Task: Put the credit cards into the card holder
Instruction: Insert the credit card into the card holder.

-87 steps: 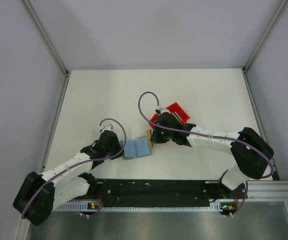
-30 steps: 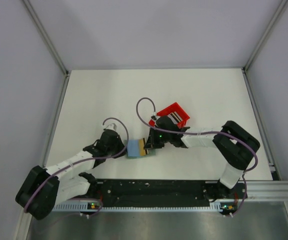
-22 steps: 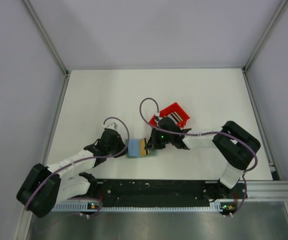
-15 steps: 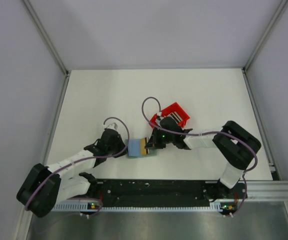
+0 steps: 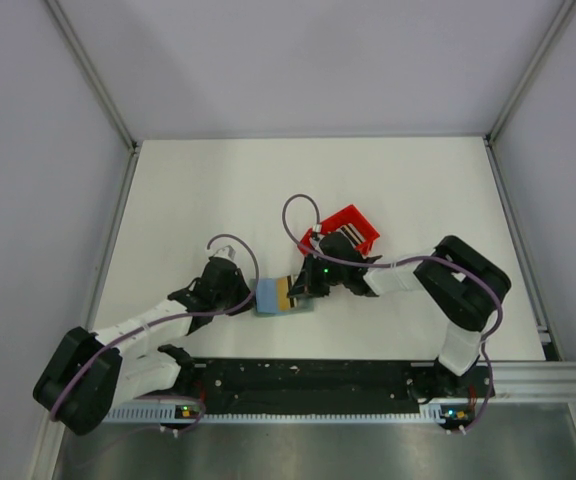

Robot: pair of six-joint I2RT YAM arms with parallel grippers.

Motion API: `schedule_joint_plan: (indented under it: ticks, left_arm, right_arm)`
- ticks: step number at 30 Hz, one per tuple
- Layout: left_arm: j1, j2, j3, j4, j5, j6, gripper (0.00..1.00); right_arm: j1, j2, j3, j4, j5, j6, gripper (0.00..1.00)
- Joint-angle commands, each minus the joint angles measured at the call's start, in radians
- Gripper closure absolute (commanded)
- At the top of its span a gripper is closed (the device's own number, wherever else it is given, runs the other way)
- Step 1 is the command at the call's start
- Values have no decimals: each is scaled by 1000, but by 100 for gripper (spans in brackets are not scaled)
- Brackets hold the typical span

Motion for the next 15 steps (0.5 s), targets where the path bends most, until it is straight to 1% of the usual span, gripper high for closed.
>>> schedule_joint_plan:
  ticks: [1, 4, 6, 11, 15]
  left_arm:
    - [-2, 21, 2, -34, -13, 9, 100]
    - [-2, 21, 0, -34, -16, 3, 100]
    - [-1, 21, 2, -31, -13, 4, 100]
    - [-2, 16, 4, -39, -16, 6, 100]
    - [-2, 22, 5, -31, -10, 12, 100]
  right_arm:
    - [11, 52, -8, -19, -5, -7, 100]
    - [20, 63, -12, -13, -10, 12, 100]
    - [27, 67, 5, -39, -5, 6, 100]
    - [27, 40, 21, -122, 70, -23, 100]
    - [27, 72, 38, -140, 51, -27, 100]
